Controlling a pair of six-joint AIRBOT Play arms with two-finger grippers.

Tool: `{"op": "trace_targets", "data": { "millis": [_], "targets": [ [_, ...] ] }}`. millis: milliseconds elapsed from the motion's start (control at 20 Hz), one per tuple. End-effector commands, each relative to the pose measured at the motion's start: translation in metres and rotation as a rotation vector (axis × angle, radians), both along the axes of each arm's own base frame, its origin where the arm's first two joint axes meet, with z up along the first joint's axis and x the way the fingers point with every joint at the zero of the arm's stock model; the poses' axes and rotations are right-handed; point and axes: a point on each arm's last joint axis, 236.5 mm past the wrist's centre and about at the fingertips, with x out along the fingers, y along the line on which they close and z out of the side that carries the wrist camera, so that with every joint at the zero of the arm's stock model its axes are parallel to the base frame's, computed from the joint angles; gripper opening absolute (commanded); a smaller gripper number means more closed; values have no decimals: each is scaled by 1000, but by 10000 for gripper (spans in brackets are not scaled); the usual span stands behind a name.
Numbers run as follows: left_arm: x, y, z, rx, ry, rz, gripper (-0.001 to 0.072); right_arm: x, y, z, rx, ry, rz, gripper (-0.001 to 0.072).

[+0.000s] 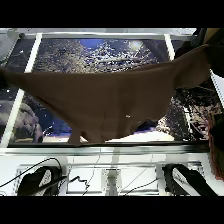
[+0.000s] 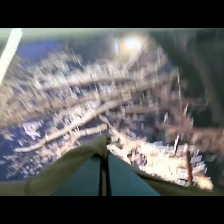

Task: Fold the clothes and pants, and hang the long-sleeved shirts on hangers.

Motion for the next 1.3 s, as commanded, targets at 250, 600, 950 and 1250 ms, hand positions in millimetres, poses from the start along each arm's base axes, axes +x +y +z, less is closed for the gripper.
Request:
{"op": "trace_targets", "data": {
  "millis": [250, 600, 950, 1250],
  "targets": [
    [6, -26, -210, -260, 215, 38, 12, 119, 48, -178, 137, 280, 41, 10],
    [4, -28, -229, -245, 195, 49, 11, 140, 59, -151, 153, 176, 28, 582],
    [3, -26, -230, -213, 201, 43, 12, 10, 19, -181, -62, 637, 135, 10],
    [2, -22, -233, -171, 211, 34, 12, -151, 63, -237, 127, 731, 107, 10]
  ]
}}
